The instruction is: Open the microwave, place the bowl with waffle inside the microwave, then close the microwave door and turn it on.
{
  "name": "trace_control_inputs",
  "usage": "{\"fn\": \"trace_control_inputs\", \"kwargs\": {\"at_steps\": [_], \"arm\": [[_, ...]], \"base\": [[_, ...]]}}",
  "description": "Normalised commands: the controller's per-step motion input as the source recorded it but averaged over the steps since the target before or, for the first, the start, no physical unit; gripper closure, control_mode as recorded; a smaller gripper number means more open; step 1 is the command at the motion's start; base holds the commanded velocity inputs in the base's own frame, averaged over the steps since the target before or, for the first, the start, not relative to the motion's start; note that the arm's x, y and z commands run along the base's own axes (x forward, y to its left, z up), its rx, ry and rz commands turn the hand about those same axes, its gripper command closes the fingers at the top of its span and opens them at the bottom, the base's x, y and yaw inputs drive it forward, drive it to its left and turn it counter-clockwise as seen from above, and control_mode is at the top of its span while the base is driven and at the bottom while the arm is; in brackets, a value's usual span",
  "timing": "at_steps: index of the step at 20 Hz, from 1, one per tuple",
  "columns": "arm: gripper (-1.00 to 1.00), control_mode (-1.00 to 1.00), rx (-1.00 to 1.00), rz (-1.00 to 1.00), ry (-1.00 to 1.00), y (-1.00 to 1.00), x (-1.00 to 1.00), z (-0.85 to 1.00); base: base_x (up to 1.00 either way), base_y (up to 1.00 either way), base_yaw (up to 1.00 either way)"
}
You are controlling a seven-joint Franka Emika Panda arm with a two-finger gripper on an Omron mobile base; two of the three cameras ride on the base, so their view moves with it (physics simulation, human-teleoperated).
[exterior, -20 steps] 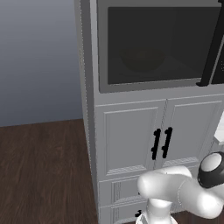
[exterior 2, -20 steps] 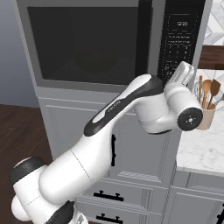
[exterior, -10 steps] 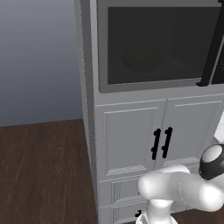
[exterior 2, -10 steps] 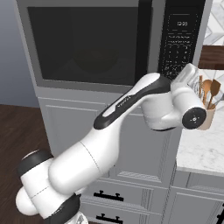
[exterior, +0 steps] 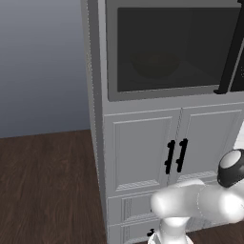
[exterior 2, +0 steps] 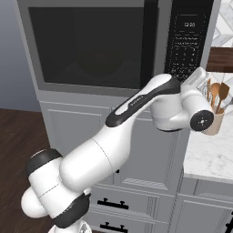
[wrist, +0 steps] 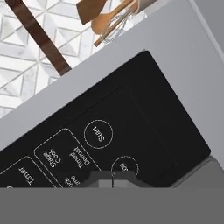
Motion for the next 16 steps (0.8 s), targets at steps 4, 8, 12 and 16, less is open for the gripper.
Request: {"fn": "trace_control_inputs", "kwargs": {"at_steps": [4, 8, 12, 16], "arm": [[1.0, -1.0, 0.03, -0.02, 0.0, -0.27, 0.4, -0.11], [1.0, -1.0, 0.01, -0.03, 0.0, -0.39, 0.42, -0.17], [1.0, -1.0, 0.02, -0.01, 0.0, -0.36, 0.37, -0.2], [1.0, -1.0, 0.03, 0.0, -0.01, -0.39, 0.14, -0.17]], "base": [[0.0, 0.0, 0.0], [0.0, 0.0, 0.0], [0.0, 0.0, 0.0], [0.0, 0.0, 0.0]]}}
